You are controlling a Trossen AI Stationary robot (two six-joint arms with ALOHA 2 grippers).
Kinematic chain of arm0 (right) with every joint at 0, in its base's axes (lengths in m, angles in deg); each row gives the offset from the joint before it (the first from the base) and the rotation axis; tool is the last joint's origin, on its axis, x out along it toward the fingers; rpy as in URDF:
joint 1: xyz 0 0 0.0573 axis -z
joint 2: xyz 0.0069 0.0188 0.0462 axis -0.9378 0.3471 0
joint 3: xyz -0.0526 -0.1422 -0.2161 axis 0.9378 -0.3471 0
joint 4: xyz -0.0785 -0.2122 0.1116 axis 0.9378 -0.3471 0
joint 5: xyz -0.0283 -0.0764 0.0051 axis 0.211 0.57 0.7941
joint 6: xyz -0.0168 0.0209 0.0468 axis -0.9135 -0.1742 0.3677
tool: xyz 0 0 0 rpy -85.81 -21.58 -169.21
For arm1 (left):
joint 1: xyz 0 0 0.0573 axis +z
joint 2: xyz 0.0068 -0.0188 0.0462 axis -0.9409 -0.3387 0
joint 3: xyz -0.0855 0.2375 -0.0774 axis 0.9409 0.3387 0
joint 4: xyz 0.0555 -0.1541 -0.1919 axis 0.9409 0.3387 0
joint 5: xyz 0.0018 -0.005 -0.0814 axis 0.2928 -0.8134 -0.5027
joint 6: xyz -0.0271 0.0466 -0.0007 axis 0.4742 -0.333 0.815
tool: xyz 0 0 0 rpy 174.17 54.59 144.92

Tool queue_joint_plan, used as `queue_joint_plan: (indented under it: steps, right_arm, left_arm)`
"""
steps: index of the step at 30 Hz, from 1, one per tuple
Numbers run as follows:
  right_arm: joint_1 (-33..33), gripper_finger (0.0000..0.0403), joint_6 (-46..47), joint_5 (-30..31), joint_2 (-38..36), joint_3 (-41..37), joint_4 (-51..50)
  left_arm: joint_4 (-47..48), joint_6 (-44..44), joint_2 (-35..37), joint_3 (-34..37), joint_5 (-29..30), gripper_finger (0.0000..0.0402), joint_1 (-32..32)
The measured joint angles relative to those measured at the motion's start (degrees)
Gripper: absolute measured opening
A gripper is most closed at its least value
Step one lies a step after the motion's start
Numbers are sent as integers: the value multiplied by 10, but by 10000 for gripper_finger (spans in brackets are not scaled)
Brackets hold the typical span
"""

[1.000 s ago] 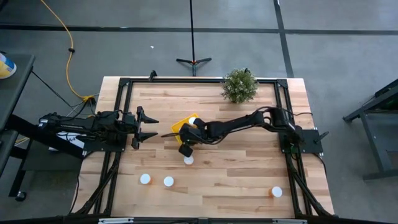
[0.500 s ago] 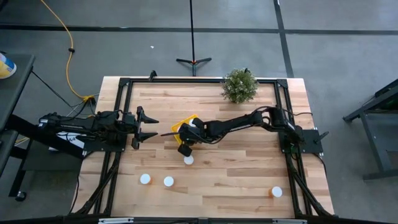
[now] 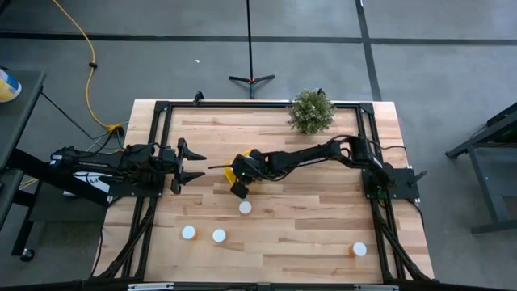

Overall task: Pick and place pill bottles into a basket
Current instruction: Adjust the yellow pill bottles in the bin

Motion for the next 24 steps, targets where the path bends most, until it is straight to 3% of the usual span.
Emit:
queue_joint_plan:
  steps: [8, 24]
  right_arm:
    - [-8, 0, -19, -15, 0, 0, 37]
    - [-8, 0, -18, 32, 0, 0, 40]
  left_arm:
    - [0, 0, 0, 0, 0, 289, 0]
    - [0, 0, 0, 0, 0, 289, 0]
